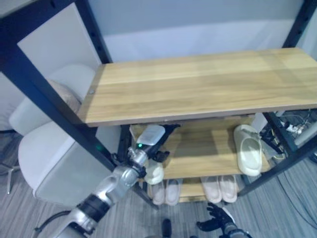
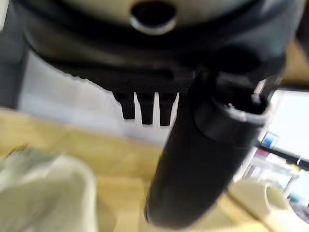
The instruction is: Arrange the slippers neatly on the shoe rack.
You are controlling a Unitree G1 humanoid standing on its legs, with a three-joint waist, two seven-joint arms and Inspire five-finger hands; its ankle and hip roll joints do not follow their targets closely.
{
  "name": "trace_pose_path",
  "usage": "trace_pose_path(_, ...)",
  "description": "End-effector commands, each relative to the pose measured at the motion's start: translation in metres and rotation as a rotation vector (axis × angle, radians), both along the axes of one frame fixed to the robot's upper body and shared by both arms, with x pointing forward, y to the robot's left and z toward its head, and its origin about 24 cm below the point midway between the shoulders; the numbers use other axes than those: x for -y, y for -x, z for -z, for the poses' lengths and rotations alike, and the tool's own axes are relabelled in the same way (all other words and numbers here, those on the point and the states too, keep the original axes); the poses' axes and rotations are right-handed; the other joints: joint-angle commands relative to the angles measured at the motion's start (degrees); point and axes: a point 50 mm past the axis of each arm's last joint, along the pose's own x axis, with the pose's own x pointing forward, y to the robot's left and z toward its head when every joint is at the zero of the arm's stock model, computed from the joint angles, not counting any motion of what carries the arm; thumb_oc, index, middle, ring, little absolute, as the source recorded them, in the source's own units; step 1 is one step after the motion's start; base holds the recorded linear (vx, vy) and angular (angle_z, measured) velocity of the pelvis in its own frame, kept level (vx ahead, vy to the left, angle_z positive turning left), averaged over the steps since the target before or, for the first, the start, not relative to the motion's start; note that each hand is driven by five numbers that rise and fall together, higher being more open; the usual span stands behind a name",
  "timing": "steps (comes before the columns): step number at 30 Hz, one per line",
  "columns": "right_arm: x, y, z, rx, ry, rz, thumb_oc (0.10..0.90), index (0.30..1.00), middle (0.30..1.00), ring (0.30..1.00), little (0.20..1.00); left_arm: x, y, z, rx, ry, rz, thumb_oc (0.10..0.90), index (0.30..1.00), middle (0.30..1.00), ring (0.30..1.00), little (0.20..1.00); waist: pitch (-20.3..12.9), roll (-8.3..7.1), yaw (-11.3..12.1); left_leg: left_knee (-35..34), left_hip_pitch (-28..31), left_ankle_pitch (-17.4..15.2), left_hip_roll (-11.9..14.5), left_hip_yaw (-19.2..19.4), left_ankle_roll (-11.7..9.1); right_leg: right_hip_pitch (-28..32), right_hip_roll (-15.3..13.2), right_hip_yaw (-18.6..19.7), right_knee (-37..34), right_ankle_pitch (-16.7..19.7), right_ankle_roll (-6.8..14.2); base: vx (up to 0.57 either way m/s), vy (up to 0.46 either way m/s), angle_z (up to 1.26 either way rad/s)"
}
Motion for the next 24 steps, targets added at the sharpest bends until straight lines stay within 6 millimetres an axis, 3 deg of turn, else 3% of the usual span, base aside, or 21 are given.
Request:
trace_pose_path(1, 0.002, -0.008, -0.006, 0.055, 0.009, -0.023, 0.800, 0.900, 0.900, 0.900, 0.900, -0.015, -0.026, -0.050, 0.230, 0.051, -0.100, 0.800, 0.900, 0.900, 0.900, 0.900, -1.3, -2.47, 2.0, 1.8, 2.7, -8.9, 1.1, -3.0, -2.4, -1.0, -4.0, 0.7, -5.9, 2.3, 5.0, 0.02, -0.127, 0.26)
trace_pose_path(9, 0.003, -0.007, -0.006, 0.054, 0.020, -0.035, 0.800, 0.900, 0.900, 0.900, 0.900, -0.024, -0.024, -0.039, 0.209, -0.041, -0.141, 0.800, 0.900, 0.900, 0.900, 0.900, -0.8, -2.25, 2.5, 0.4, 2.9, -7.5, 1.7, -4.1, -3.4, 0.9, -2.8, -1.1, -8.9, 2.5, 4.3, 0.01, -0.079, 0.11)
trace_pose_path(24, 0.007, -0.002, -0.003, 0.032, 0.055, -0.048, 0.800, 0.900, 0.900, 0.900, 0.900, -0.035, -0.034, -0.043, 0.320, -0.162, -0.233, 0.800, 0.900, 0.900, 0.900, 0.900, -1.3, -1.01, 1.9, -0.2, 3.5, -7.4, 1.7, -4.5, -3.9, 1.4, -2.3, -2.2, -9.1, 1.9, 4.1, 0.05, -0.024, 0.04)
